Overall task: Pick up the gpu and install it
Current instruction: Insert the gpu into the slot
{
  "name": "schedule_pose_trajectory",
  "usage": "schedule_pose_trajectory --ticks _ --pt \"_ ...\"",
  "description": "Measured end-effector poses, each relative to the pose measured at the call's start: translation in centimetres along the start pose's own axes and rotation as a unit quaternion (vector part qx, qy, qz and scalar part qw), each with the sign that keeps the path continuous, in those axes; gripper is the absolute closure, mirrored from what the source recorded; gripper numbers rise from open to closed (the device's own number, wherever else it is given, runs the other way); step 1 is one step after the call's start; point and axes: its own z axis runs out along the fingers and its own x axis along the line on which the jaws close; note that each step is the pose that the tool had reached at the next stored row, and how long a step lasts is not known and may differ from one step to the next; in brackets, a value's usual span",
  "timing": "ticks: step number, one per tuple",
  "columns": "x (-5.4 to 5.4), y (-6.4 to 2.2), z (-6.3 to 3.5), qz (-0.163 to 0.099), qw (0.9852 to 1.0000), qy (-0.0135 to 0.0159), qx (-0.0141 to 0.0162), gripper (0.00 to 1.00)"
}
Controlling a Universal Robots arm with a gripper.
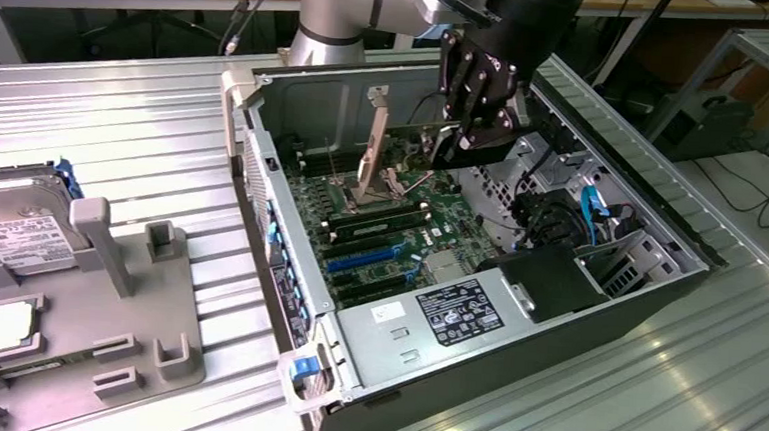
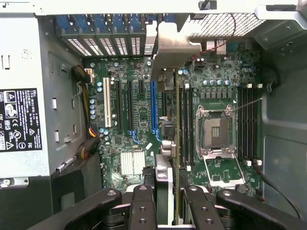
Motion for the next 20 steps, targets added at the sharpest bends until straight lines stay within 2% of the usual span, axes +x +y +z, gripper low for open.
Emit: schedule_pose_trajectory --ticks 20 --pt "0.1 -0.02 1.3 0.0 1.0 0.0 0.0 0.72"
